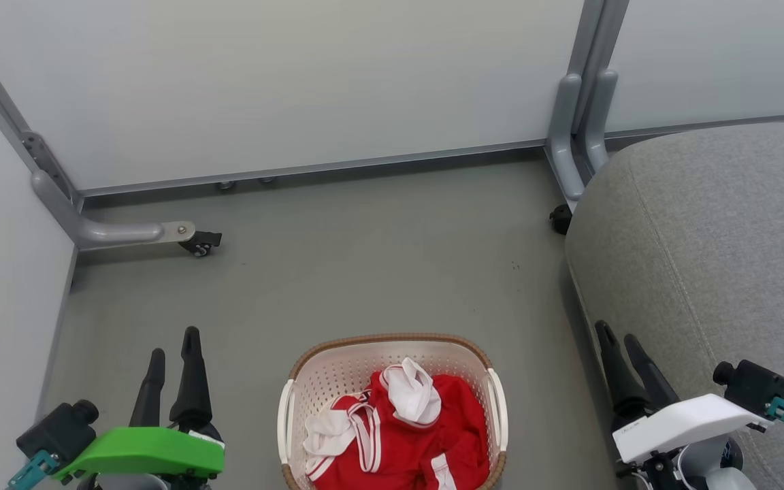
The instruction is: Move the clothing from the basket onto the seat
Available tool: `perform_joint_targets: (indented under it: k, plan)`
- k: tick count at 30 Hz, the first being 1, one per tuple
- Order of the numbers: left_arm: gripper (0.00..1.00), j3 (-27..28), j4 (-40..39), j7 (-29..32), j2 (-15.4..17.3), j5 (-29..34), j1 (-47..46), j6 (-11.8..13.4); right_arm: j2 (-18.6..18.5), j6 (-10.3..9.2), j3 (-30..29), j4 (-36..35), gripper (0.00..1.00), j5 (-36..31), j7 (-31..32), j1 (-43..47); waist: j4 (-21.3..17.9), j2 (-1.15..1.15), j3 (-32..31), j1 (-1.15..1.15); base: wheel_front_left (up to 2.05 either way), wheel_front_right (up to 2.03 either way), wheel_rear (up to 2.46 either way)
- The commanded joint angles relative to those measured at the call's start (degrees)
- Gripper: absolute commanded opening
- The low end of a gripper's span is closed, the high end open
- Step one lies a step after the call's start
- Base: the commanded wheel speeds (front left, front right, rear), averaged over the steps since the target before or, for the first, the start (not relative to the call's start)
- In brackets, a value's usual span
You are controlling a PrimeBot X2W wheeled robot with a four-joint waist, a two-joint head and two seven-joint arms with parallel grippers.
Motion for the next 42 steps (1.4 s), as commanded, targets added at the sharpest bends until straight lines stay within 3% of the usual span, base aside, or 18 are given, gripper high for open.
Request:
perform_joint_targets:
  k: [1, 42]
  plan:
    - [1.0, -0.4, -1.27, -0.65, 0.4, 2.22, 0.2, 0.39, -0.42, 0.02, 0.34, -1.02, 1.0, -2.12, -0.79, 0.22, -0.01, 0.0, -0.03, 0.0, 0.0, 0.0, 0.0]
    - [1.0, -5.12, -6.53, -6.93, 1.08, 29.06, 4.16, 3.39, -0.28, 0.01, 1.02, -6.54, 1.0, -29.58, -7.09, 2.93, 0.07, 0.0, -0.95, 0.0, 0.0, 0.0, 0.0]
